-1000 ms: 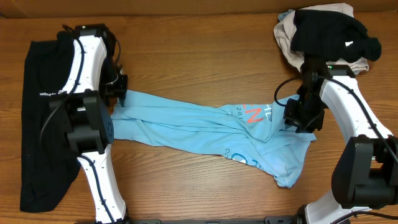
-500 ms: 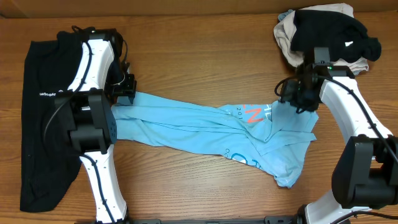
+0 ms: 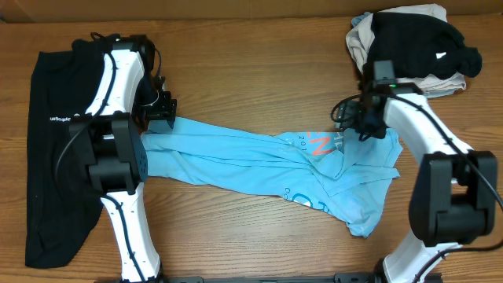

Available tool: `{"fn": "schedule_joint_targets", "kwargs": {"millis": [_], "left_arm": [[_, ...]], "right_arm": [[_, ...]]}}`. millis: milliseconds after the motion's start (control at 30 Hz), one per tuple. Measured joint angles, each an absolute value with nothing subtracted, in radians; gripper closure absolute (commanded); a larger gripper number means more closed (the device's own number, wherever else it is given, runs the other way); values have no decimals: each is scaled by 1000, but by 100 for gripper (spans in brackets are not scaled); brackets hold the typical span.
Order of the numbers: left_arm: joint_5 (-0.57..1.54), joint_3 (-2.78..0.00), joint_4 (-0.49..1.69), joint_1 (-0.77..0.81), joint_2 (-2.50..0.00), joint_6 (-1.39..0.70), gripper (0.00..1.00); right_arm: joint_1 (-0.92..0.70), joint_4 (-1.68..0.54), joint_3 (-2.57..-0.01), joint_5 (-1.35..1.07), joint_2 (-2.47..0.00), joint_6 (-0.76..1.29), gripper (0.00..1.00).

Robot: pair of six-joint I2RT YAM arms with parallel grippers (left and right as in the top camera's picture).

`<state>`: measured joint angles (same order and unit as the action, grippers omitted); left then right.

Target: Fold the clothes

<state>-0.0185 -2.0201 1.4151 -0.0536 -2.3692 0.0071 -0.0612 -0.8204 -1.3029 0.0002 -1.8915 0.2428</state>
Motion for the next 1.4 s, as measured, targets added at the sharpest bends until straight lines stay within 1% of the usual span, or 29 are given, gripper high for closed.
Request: {"fn": "schedule_joint_targets", "kwargs": {"millis": [67,100,233,300,400,433,567,667,867,1033,1267,1400], "left_arm": [[-19,-2020,1415,-54,-2369,7,22],[-19,-2020,1415,-54,-2369,7,22],[-19,-2020,1415,-54,-2369,7,23],[-19,-2020,1415,-54,-2369,7,23],[-19,-2020,1415,-54,-2369,7,23],[-19,-2020,1414,-54,-2369,7,22],[-19,-2020,1413,-54,-2369,7,22],[-19,-2020,1413,-54,-2369,7,22],[-19,-2020,1413,-54,-2369,7,21],[-18,-2020,1412,-54,-2370,7,21],[-19,-2020,1402,-54,-2369,7,20],[-19,-2020,1400,-54,-2369,7,20]], "right_arm": [[-82,-822,-1303,28,-1908,250,27],[-91,-823,-1303,46,-1917,258,32],[-100,-829,-1303,112,-1941,285,43],[-99,-828,-1303,135,-1943,293,51],[-99,-828,-1303,156,-1943,301,66],[-99,-828,-1303,164,-1943,308,75],[-99,-831,-1303,172,-1943,309,83],[-99,-835,-1303,173,-1943,309,96],[-99,-878,-1303,176,-1943,328,96],[-94,-974,-1303,174,-1910,366,96],[-86,-1171,-1311,172,-1687,434,96],[-86,-1275,-1322,173,-1623,476,96]]}}
